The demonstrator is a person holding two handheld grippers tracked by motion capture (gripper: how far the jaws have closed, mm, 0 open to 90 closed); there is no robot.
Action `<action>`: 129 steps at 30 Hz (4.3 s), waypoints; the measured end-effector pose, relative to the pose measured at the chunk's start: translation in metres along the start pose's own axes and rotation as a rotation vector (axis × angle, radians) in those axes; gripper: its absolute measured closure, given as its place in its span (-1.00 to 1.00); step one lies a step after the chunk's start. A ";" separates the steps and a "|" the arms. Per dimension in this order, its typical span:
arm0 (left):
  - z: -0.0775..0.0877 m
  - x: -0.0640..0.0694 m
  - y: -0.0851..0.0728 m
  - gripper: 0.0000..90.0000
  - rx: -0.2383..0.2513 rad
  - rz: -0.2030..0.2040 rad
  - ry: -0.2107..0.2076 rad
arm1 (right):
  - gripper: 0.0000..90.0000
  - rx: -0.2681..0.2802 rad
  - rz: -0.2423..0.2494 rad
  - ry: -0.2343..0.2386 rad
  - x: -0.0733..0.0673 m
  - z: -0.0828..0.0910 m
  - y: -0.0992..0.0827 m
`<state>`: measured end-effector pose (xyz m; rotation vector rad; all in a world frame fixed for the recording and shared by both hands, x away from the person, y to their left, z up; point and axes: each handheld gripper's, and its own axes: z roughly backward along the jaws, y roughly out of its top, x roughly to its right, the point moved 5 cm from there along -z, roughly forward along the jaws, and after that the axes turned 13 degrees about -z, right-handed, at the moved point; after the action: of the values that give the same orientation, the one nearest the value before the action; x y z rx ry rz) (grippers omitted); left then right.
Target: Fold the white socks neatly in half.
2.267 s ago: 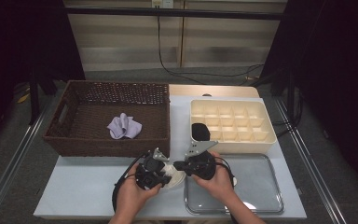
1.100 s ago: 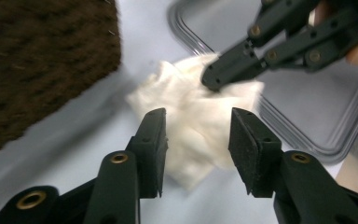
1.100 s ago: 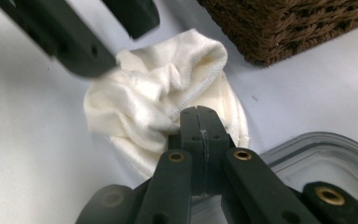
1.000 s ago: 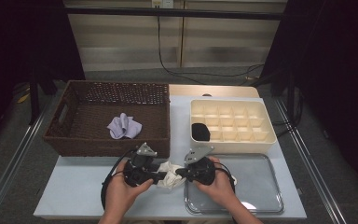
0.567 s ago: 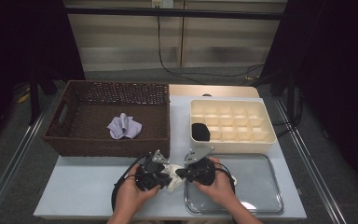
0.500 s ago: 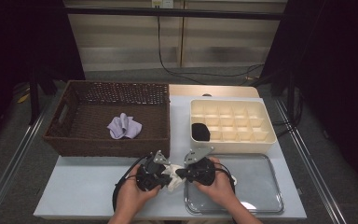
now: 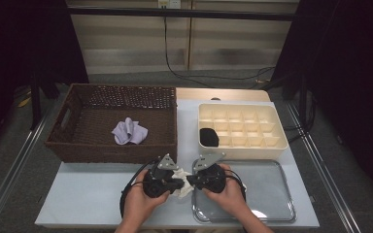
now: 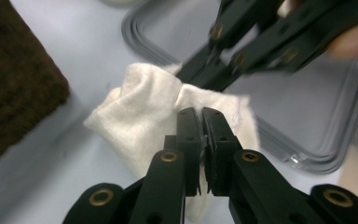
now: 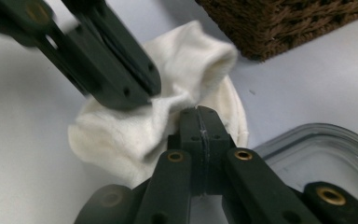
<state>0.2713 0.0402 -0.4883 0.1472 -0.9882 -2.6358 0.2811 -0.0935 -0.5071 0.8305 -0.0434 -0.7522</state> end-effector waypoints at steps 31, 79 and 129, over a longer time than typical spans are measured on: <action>-0.004 0.000 -0.001 0.55 -0.028 0.001 0.048 | 0.79 0.032 -0.054 0.017 -0.003 0.003 0.016; 0.018 -0.011 -0.006 0.67 -0.031 0.145 0.105 | 0.97 0.019 -0.002 0.034 -0.010 0.004 0.004; 0.005 0.005 -0.008 0.92 -0.071 0.160 0.016 | 0.99 0.036 -0.033 0.038 -0.006 0.007 -0.003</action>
<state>0.2635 0.0474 -0.4901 0.0699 -0.8621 -2.5150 0.2727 -0.0959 -0.5033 0.8810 -0.0091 -0.7684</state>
